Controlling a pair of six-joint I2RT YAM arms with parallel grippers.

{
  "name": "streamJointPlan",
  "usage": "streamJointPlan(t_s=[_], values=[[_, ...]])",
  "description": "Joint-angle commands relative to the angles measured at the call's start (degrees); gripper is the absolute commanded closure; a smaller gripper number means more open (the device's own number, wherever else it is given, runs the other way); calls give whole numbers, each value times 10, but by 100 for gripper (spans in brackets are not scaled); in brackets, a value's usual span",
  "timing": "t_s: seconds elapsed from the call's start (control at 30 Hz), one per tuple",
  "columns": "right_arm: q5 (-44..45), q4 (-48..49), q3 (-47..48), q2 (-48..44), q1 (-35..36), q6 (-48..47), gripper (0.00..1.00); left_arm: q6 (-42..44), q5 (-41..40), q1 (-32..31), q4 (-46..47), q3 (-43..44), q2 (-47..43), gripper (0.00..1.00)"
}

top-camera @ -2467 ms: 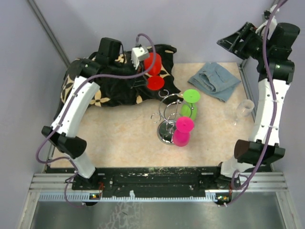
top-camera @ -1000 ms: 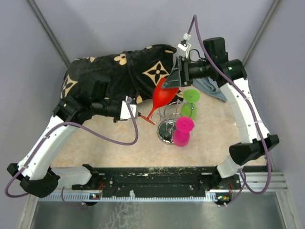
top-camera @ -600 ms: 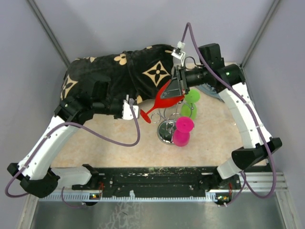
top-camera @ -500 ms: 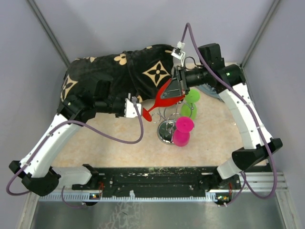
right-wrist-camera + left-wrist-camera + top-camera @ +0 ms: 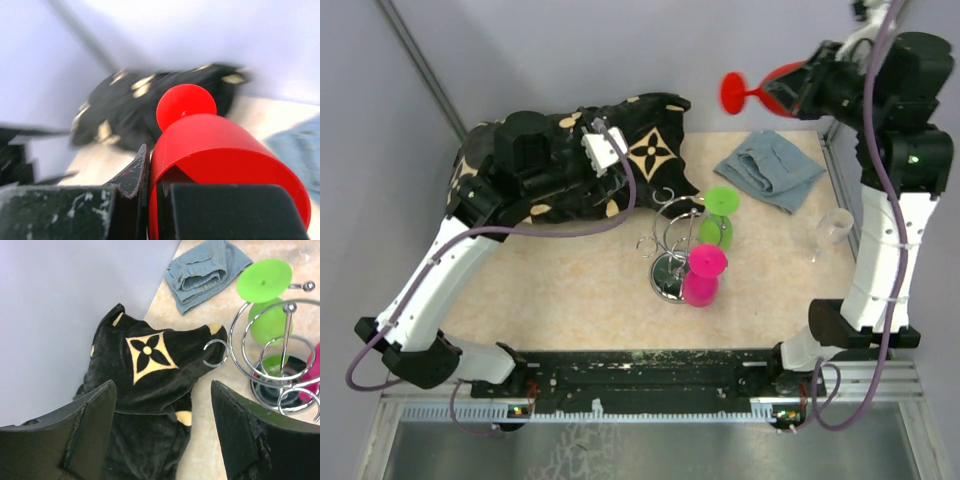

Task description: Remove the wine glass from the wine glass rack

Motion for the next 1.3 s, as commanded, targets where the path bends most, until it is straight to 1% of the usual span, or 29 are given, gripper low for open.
streamJointPlan(t_s=[0.0,0.1,0.17,0.23,0.27,0.33,0.43,0.5,0.53,0.6,0.7,0.77,0.83,0.97,1.03,1.13,1.27], values=[[271,41,-15,-29,-74,-13,100,-136,-60,-1,-1,41,30,18],[427,-17,-22,-27,-93,-64,100,-178,-70,2,-22,74,53,18],[479,-33,-51,-45,-123,-77,100,-204,-72,3,-36,90,64,18],[483,-22,-107,-78,-166,-74,100,-218,-75,4,-38,87,62,18],[479,-22,-129,-88,-175,-70,100,-221,-74,5,-34,77,58,18],[449,-18,-177,-98,-177,-61,100,-223,-74,5,-21,54,45,18],[418,26,-278,-119,-176,-37,100,-222,-68,6,-10,27,35,18],[427,46,-310,-122,-157,-31,100,-222,-63,6,-11,23,33,18],[444,46,-308,-115,-134,-36,100,-222,-61,7,-12,24,34,18],[478,39,-287,-86,-89,-45,100,-222,-58,7,-16,28,35,18],[504,33,-255,-52,-37,-45,100,-225,-59,8,-22,34,38,18],[526,26,-258,-38,-9,-47,100,-230,-59,9,-27,37,39,18],[532,34,-299,-43,9,-42,100,-237,-59,9,-33,37,39,18],[535,97,-449,-84,18,-26,100,-249,-58,10,-42,40,39,18],[533,120,-503,-94,18,-24,100,-250,-57,10,-48,43,40,18],[535,148,-556,-99,18,-22,100,-250,-55,10,-56,52,46,18],[537,176,-598,-90,18,-23,100,-254,-52,10,-67,67,58,19]])
